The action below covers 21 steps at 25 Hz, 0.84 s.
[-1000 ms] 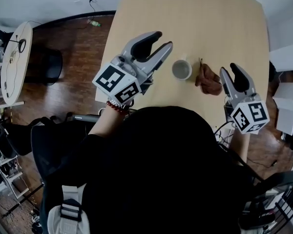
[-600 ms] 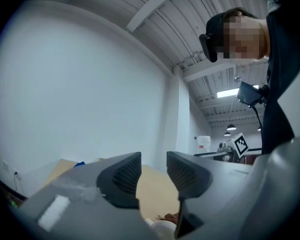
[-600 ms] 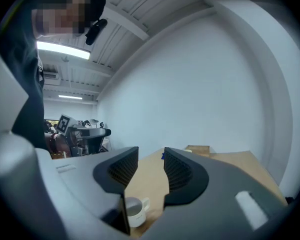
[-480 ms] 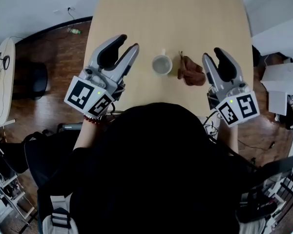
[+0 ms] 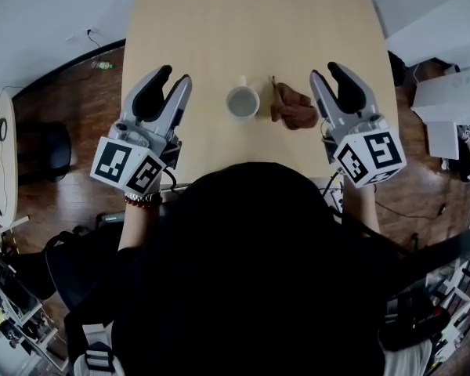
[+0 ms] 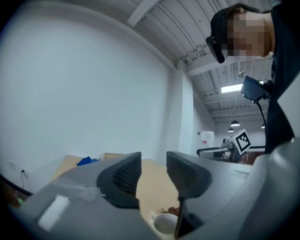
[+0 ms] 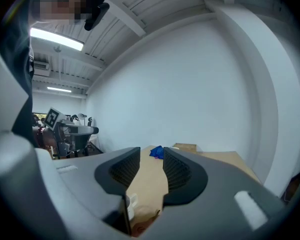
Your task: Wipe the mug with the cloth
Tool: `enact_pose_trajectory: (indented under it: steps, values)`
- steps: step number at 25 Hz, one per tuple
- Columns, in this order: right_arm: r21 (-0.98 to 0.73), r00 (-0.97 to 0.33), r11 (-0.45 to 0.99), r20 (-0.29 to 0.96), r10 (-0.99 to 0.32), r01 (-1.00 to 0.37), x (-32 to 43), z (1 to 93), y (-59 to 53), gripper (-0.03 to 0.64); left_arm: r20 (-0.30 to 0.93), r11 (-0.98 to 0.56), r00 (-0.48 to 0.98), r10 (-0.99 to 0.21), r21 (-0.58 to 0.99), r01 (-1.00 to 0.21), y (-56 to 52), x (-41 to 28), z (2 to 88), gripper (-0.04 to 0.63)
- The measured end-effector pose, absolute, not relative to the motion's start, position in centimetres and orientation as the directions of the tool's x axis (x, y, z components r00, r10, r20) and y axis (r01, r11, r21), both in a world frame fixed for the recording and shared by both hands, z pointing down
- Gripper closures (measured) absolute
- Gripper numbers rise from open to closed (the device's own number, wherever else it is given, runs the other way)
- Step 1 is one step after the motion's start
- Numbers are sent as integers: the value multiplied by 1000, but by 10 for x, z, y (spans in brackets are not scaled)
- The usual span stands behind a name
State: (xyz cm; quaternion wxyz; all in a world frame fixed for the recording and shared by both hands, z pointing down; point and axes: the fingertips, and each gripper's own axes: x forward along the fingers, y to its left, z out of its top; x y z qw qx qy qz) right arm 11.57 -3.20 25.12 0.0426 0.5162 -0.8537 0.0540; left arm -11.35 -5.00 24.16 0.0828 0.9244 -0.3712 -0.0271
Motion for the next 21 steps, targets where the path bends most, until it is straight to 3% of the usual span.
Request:
enact_pose_trajectory:
  steps: [21]
  values:
    - [-8, -448, 457, 215, -868, -889, 113, 274, -29, 486, 21, -717, 734, -679, 196, -669, -44, -109, 252, 433]
